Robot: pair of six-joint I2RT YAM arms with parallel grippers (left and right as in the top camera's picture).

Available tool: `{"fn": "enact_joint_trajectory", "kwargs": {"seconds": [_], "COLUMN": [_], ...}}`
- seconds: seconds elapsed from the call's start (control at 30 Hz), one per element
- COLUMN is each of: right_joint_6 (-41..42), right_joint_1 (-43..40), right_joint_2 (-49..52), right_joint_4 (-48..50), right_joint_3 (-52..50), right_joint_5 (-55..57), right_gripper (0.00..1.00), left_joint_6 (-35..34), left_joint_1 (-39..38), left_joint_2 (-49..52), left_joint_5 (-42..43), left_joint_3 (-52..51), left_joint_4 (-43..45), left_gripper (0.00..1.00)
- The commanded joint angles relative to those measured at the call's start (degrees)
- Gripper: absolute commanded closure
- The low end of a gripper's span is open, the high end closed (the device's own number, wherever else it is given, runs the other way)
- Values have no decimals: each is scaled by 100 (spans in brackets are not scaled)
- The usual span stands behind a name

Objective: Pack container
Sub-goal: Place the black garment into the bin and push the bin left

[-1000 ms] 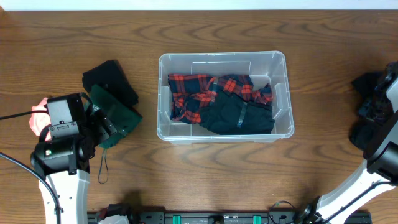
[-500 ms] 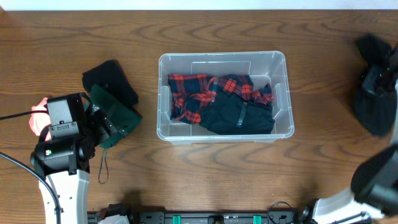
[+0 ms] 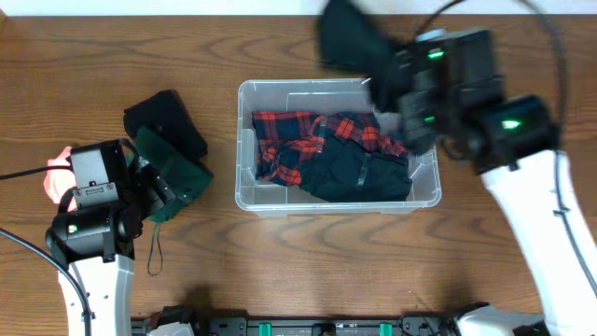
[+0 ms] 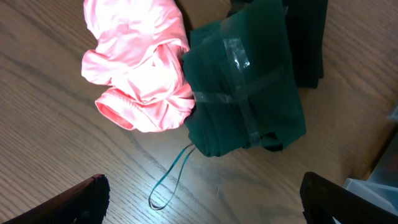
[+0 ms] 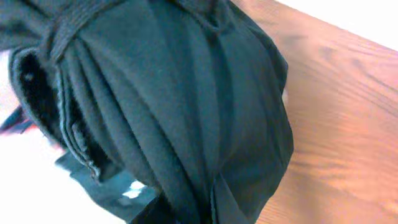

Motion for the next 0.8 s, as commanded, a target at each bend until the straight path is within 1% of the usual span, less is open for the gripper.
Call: {"fn": "enact_joint_trajectory", "kwargs": {"seconds": [0.0, 0.27, 0.37, 0.4, 0.43, 0.53, 0.57, 0.6, 0.63, 0.67, 0.7, 0.73, 0.77], "right_joint_6": [-83, -87, -280, -306, -306, -297, -297, -297, -297, -297, -297, -295, -289], "right_joint_1": [551, 1399, 1617, 1672, 1725, 1725, 1703, 1676, 1644, 1600, 1567, 1517, 1488], "right_joint_2": [326, 1408, 1493, 1475, 1405, 1128, 1010, 901, 789, 654, 570, 439, 387], "right_joint_4": [61, 90, -9, -2, 28, 136, 177, 249, 323, 461, 564, 782, 892], "right_joint_3": [-212, -1351, -1436, -1427, -1401, -1250, -1180, -1113, -1051, -986, -960, -957, -960], "right_joint_5": [177, 118, 70, 98, 160, 293, 356, 439, 487, 527, 544, 540, 527], "right_gripper": [99, 99, 99, 94, 87, 59, 55, 47, 35, 28, 22, 20, 20], "left_joint_6": [-96, -96, -96, -96, -96, -96, -96, -96, -96, -96, -96, -96, -96], "left_joint_1": [31, 31, 31, 31, 31, 31, 31, 31, 31, 31, 31, 31, 31], "left_joint_2": [22, 22, 22, 22, 22, 22, 22, 22, 22, 22, 22, 22, 22], "left_joint_5": [-87, -87, -87, -87, -87, -87, -87, -87, -87, -87, -87, -87, -87], "left_joint_3": [111, 111, 111, 111, 111, 111, 111, 111, 111, 111, 111, 111, 111], "left_joint_4": [-17, -17, -13, -15, -13, -15, -15, -15, -15, -15, -15, -15, -15], "left_gripper": [2, 2, 2, 2, 2, 2, 2, 2, 2, 2, 2, 2, 2]}}
